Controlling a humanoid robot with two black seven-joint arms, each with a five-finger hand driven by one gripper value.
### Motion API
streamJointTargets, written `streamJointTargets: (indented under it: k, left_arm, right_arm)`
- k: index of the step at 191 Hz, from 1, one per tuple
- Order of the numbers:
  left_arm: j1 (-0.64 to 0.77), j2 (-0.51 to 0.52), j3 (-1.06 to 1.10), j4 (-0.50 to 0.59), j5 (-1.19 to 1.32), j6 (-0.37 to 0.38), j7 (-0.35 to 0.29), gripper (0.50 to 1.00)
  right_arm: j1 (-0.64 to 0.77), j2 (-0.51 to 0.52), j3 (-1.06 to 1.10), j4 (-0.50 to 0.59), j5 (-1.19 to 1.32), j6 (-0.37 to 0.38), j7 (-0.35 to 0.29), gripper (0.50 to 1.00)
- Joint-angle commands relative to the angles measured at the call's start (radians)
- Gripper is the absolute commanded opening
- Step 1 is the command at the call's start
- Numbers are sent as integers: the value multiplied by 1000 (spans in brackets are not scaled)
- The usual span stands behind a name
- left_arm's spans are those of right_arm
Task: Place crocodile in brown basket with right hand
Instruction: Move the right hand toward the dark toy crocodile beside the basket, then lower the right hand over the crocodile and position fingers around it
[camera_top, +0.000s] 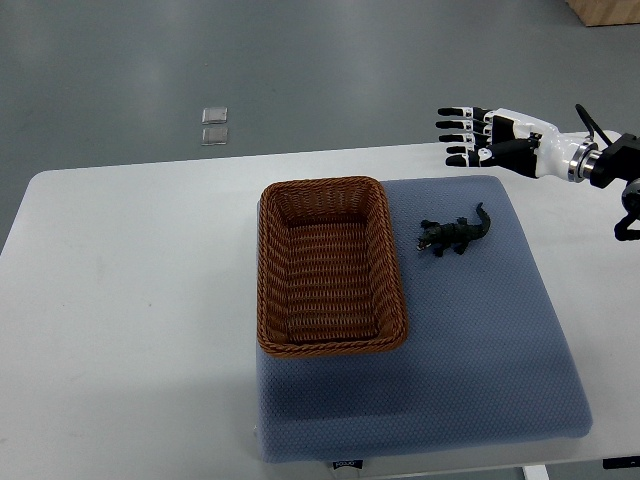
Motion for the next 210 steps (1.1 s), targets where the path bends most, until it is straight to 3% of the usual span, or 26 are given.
streamJointTargets:
  k: [1,60,67,94,130,172,210]
  left_arm:
    - [0,0,0,1,0,0,1,1000]
    - [0,0,0,-1,0,0,1,1000]
    - [0,0,0,-1,0,0,1,1000]
    - [0,0,0,-1,0,0,-1,1000]
    - [0,0,0,1,0,0,1,1000]
    - [0,0,0,1,0,0,1,1000]
    - [0,0,0,-1,0,0,-1,1000]
  right_arm:
    - [16,-3,1,3,-189,0,85,930]
    - [53,-3,-9,27,-560,0,260,930]
    - [51,-3,-11,47,-588,-5,261,930]
    - [56,-23,-77,144,-747,-154,268,930]
    - [102,-51,-249,165,-864,-355,268,930]
    - [131,-37,-356,164,-862,-424,249,928]
    - [120,-23,-388,153,-865,-480,179,928]
